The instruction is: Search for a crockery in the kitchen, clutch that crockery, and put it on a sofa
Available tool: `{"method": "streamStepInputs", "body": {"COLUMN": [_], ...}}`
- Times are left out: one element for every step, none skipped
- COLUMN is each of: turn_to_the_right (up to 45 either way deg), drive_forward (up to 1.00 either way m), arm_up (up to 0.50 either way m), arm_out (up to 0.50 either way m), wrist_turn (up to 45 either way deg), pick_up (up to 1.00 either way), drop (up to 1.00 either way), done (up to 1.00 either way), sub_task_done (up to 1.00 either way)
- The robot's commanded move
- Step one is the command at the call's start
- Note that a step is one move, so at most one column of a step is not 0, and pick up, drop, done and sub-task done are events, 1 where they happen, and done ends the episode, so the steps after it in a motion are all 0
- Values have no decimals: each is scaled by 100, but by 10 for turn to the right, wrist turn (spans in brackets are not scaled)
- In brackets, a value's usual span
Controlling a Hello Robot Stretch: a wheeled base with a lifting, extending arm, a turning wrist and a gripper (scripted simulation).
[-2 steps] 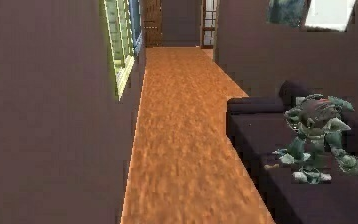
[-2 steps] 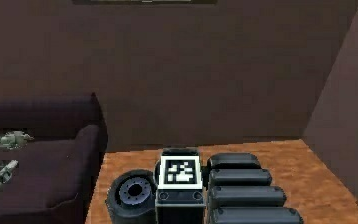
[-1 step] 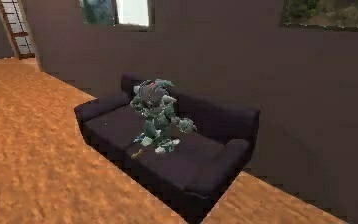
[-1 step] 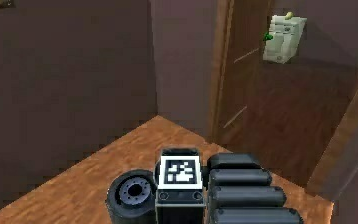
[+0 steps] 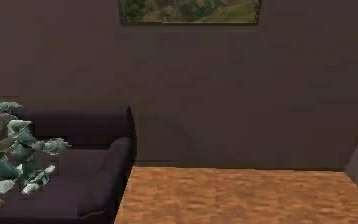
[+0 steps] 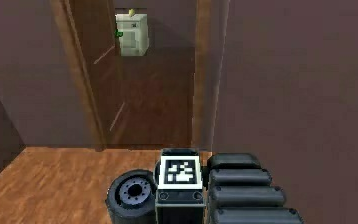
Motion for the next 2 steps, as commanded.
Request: {"method": "streamStepInputs", "body": {"turn_to_the_right": [0, -450], "drive_forward": [25, 0], "arm_up": [0, 0], "arm_out": [0, 0], "wrist_turn": [0, 0], "pick_up": [0, 0], "drop": [0, 0], "done": [0, 0], "sub_task_done": [0, 0]}}
